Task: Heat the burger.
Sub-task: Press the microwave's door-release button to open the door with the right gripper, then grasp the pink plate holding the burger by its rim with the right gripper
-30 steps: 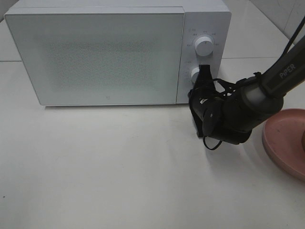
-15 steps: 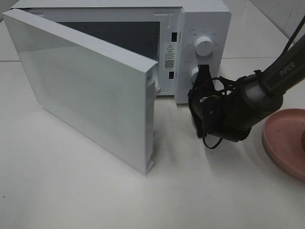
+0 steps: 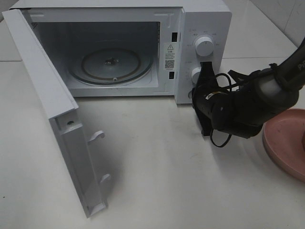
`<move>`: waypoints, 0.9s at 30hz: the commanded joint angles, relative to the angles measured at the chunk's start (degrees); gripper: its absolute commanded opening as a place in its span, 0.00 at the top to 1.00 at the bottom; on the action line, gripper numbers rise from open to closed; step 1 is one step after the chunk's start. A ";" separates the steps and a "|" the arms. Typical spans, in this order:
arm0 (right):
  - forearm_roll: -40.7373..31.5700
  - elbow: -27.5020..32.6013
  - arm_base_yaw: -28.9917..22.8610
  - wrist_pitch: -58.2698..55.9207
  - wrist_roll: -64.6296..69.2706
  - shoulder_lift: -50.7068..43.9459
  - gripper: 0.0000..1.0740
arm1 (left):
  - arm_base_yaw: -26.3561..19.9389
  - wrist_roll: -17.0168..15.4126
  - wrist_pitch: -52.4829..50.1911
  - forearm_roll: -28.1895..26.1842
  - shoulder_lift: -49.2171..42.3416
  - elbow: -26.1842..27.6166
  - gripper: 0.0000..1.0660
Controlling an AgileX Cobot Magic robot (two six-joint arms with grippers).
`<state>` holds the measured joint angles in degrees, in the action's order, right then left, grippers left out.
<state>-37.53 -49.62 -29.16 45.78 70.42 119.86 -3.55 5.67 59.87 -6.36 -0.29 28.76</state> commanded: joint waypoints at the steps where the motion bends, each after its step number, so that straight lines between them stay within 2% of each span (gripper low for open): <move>1: -0.40 1.32 0.11 2.98 0.34 -2.23 1.00 | 0.06 -0.29 -0.29 0.00 -1.09 -0.23 0.08; 5: -0.11 2.81 -0.40 1.89 0.34 -3.15 0.99 | 0.06 -0.29 -0.29 0.00 -1.09 -0.23 0.08; 16: 7.96 8.71 -0.40 -4.41 0.29 -10.03 0.98 | 0.06 -0.29 -0.29 0.00 -1.09 -0.23 0.08; 23: 10.37 11.17 -0.40 -15.47 -4.58 -16.16 0.97 | 0.06 -0.29 -0.29 0.00 -1.09 -0.23 0.08; 27: 10.60 11.40 -0.17 -25.44 -14.44 -19.94 0.96 | 0.06 -0.29 -0.29 0.00 -1.09 -0.23 0.08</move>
<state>-27.79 -38.33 -29.39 22.17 58.04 100.84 -3.55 5.73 59.87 -6.36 -0.29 28.76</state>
